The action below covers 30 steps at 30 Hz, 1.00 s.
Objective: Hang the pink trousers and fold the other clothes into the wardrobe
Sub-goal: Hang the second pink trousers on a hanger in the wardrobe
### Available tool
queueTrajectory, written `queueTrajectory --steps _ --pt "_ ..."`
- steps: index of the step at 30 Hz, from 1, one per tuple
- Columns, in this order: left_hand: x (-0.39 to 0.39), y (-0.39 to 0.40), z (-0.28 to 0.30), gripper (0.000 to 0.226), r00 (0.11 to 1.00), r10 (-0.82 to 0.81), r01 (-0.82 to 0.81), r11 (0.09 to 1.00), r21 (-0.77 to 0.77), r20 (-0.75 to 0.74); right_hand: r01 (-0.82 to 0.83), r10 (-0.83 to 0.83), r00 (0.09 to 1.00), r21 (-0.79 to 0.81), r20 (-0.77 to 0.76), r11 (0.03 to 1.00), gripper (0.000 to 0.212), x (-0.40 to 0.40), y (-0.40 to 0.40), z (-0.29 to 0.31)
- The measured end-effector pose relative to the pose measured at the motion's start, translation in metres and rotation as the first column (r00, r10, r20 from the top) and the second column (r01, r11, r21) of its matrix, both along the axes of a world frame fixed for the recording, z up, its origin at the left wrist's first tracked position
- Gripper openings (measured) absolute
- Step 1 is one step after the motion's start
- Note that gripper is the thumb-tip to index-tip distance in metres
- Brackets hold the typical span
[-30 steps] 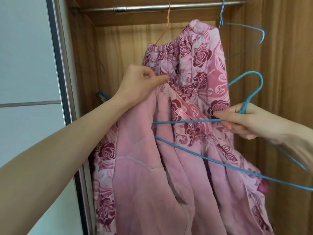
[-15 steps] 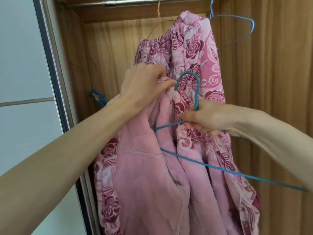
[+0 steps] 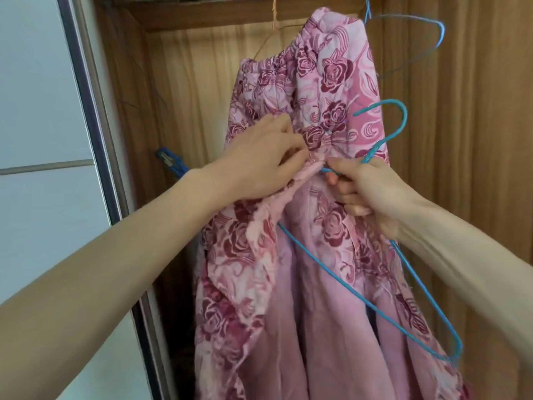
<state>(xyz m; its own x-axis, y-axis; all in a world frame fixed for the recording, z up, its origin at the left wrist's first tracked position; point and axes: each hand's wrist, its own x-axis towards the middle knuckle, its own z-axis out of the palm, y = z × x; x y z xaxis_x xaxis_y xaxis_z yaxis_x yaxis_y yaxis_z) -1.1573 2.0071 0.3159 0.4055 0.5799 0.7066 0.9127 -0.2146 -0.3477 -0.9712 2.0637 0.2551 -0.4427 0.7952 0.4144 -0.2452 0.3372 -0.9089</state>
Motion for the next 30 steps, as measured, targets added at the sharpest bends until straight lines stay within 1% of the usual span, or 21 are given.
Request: queueTrajectory --steps 1,4,6,9,11,12,13,14,15,16,17,18,19,20,21,23,25,27,30 --pt "-0.003 0.003 -0.007 0.043 1.000 -0.022 0.022 1.000 -0.004 -0.007 0.011 -0.011 1.000 0.007 0.006 1.000 0.036 0.001 0.000 0.001" --pt "-0.006 0.008 -0.021 0.034 0.995 -0.091 0.092 0.995 -0.033 0.046 0.003 -0.004 1.000 0.037 0.024 0.999 0.036 0.003 0.001 0.001" --pt "-0.006 0.009 -0.025 0.040 0.998 -0.039 0.038 0.999 0.027 0.040 -0.040 0.037 0.998 0.057 0.060 0.998 0.035 0.003 0.002 -0.001" --pt "-0.008 0.005 -0.030 0.063 0.996 0.087 -0.089 0.990 0.112 0.027 -0.201 0.189 0.969 0.064 0.161 0.977 0.036 0.009 0.008 -0.001" --pt "-0.008 0.004 -0.034 0.074 0.993 0.112 -0.115 0.986 0.125 0.029 -0.338 0.315 0.912 0.050 0.262 0.940 0.043 0.018 0.017 -0.003" --pt "-0.008 0.003 -0.036 0.077 0.992 0.120 -0.124 0.984 0.131 0.037 -0.416 0.389 0.872 0.030 0.298 0.909 0.051 0.023 0.023 -0.005" --pt "-0.009 0.002 -0.037 0.079 0.990 0.125 -0.132 0.981 0.141 0.057 -0.487 0.465 0.834 -0.001 0.297 0.874 0.059 0.027 0.030 -0.009" --pt "-0.011 0.000 -0.038 0.079 0.989 0.125 -0.137 0.979 0.154 0.082 -0.533 0.524 0.812 -0.039 0.258 0.845 0.063 0.030 0.038 -0.014" --pt "-0.012 -0.002 -0.038 0.079 0.986 0.121 -0.138 0.976 0.166 0.111 -0.547 0.548 0.811 -0.071 0.204 0.834 0.062 0.030 0.046 -0.021" --pt "-0.014 -0.004 -0.037 0.078 0.983 0.117 -0.141 0.974 0.175 0.140 -0.521 0.527 0.834 -0.080 0.165 0.850 0.053 0.029 0.054 -0.028" --pt "-0.014 -0.007 -0.035 0.077 0.979 0.117 -0.147 0.973 0.180 0.166 -0.470 0.473 0.866 -0.056 0.162 0.881 0.041 0.026 0.062 -0.034" --pt "-0.014 -0.009 -0.033 0.076 0.975 0.119 -0.153 0.971 0.185 0.186 -0.423 0.418 0.889 -0.013 0.189 0.906 0.032 0.022 0.067 -0.039" --pt "-0.014 -0.011 -0.032 0.074 0.972 0.118 -0.158 0.969 0.189 0.203 -0.403 0.389 0.893 0.019 0.228 0.915 0.024 0.020 0.071 -0.044" --pt "-0.013 -0.013 -0.031 0.072 0.969 0.115 -0.159 0.967 0.197 0.219 -0.418 0.396 0.878 0.026 0.267 0.908 0.017 0.019 0.071 -0.049" --pt "-0.013 -0.014 -0.031 0.071 0.965 0.111 -0.163 0.964 0.210 0.239 -0.454 0.429 0.847 0.007 0.314 0.891 0.020 0.020 0.070 -0.053" --pt "-0.015 -0.016 -0.029 0.072 0.950 0.106 -0.181 0.954 0.240 0.293 -0.522 0.492 0.762 -0.050 0.422 0.851 0.031 0.026 0.065 -0.060" --pt "-0.018 -0.017 -0.027 0.072 0.930 0.080 -0.182 0.948 0.262 0.358 -0.556 0.477 0.693 -0.020 0.540 0.831 0.049 0.029 0.059 -0.067" --pt "-0.018 -0.018 -0.022 0.071 0.914 0.043 -0.174 0.940 0.294 0.403 -0.566 0.366 0.646 0.098 0.670 0.819 0.059 0.026 0.049 -0.070" --pt "-0.017 -0.019 -0.016 0.069 0.910 0.023 -0.168 0.934 0.316 0.414 -0.541 0.175 0.591 0.225 0.788 0.810 0.066 0.019 0.044 -0.076"
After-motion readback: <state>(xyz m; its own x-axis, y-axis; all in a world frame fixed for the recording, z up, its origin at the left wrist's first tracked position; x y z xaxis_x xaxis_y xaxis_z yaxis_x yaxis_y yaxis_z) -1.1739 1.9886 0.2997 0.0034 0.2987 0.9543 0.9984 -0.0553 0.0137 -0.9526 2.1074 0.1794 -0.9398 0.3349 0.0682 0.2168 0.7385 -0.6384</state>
